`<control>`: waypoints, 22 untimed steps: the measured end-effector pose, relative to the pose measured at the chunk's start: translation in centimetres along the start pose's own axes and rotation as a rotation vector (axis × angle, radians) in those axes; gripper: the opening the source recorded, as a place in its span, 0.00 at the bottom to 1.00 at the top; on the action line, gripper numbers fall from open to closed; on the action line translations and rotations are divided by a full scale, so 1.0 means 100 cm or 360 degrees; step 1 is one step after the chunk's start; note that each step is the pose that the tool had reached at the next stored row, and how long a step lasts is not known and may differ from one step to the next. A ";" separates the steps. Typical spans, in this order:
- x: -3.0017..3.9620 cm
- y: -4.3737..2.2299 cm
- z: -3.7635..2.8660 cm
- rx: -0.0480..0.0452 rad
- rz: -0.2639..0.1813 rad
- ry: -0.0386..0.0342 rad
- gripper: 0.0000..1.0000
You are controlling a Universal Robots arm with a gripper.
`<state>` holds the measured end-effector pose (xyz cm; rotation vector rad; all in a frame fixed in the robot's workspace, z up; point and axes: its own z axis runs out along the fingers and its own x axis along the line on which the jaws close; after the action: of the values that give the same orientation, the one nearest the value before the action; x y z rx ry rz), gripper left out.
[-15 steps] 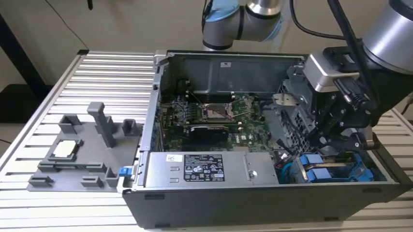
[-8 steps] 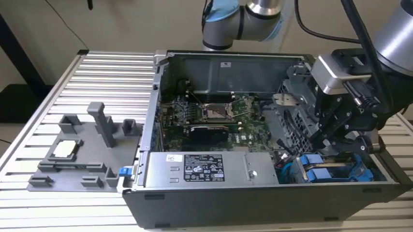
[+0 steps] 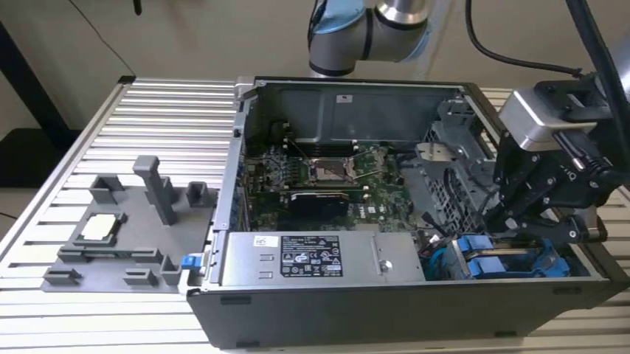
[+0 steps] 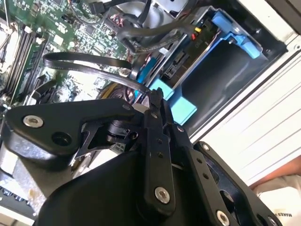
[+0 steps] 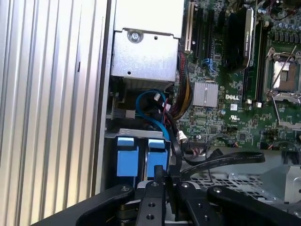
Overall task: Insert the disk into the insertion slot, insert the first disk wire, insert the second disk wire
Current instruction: 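Insert the second disk wire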
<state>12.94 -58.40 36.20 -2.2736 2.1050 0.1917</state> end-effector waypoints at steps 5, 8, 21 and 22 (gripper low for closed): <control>0.0041 -0.0077 0.0008 0.0002 -0.0002 -0.0029 0.16; 0.0056 -0.0105 0.0012 0.0003 -0.0003 -0.0040 0.16; 0.0087 -0.0115 0.0070 0.0047 -0.0008 -0.0041 0.16; 0.0088 -0.0116 0.0076 0.0055 -0.0009 -0.0040 0.16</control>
<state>14.11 -59.09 35.28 -2.2458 2.0731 0.1814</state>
